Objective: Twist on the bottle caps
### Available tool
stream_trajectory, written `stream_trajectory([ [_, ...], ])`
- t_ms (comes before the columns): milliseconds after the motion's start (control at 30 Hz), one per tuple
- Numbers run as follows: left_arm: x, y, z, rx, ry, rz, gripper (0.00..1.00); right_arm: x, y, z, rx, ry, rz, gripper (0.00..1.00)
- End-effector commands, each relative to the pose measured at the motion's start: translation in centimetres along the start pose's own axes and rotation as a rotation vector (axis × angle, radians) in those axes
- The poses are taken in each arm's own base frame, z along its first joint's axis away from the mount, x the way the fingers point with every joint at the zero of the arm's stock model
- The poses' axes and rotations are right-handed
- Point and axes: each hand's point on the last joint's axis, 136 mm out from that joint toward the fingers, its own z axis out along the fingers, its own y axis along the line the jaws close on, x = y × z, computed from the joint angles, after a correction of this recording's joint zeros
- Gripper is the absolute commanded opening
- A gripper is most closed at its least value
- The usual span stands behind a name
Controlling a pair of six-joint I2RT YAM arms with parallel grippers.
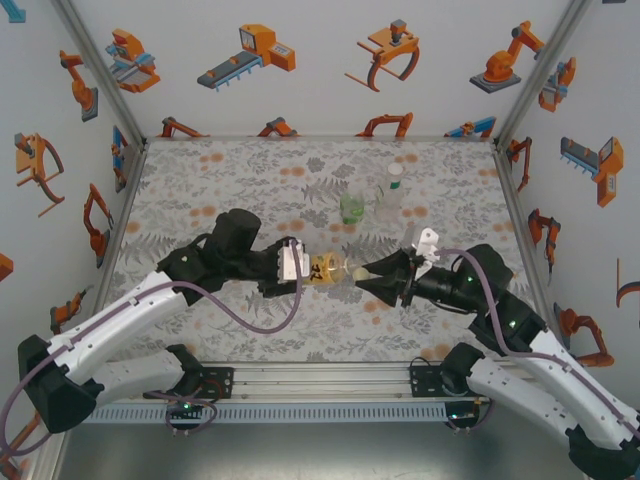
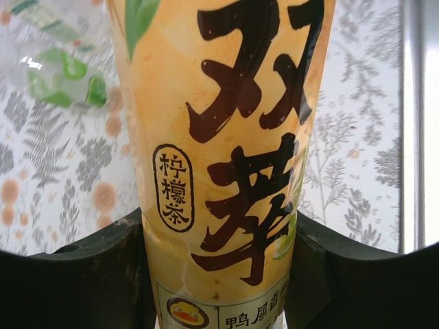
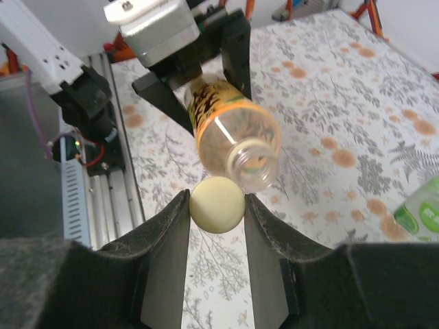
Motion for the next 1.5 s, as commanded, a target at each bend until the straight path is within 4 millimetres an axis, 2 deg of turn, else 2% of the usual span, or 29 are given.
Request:
stream_trajectory([
  [0, 0.0, 3.4, -0.7, -0.152, 0.038, -0.056, 0.00, 3.0, -1.8, 1.0, 0.083, 0.114, 0.030, 0.11],
  [100, 0.3, 4.8, -1.4, -0.223, 0.037, -0.092, 0.00, 5.5, -3.7, 2.1, 0.163, 0.185, 0.134, 0.09],
  [267, -0.3, 6.5, -3.2, -0.279, -0.065, -0.157, 0.00, 11.8, -8.1, 3.7, 0.407, 0.326, 0.388, 0.06],
  [367, -1.0, 7.0, -4.3, -0.305, -0.142, -0.154, 0.00, 15.2, -9.3, 4.3, 0.489, 0.394, 0.494, 0.07],
  [500, -1.2, 7.0, -4.8, -0.322, -0.164, -0.138, 0.00, 19.2, -10.4, 4.6, 0.581, 0.475, 0.586, 0.08],
  [667, -1.3, 6.7, -4.9, -0.314, -0.170, -0.127, 0.00, 23.4, -11.6, 3.8, 0.720, 0.617, 0.637, 0.13],
  [867, -1.3, 6.6, -4.7, -0.300, -0.170, -0.127, 0.00, 26.5, -11.6, 3.5, 0.763, 0.765, 0.657, 0.20],
  [1067, -1.4, 6.5, -4.7, -0.295, -0.174, -0.127, 0.00, 28.6, -11.1, 3.4, 0.763, 0.874, 0.679, 0.27],
  [1467, -1.5, 6.4, -4.7, -0.289, -0.177, -0.124, 0.00, 29.9, -9.9, 3.0, 0.732, 1.081, 0.712, 0.45],
])
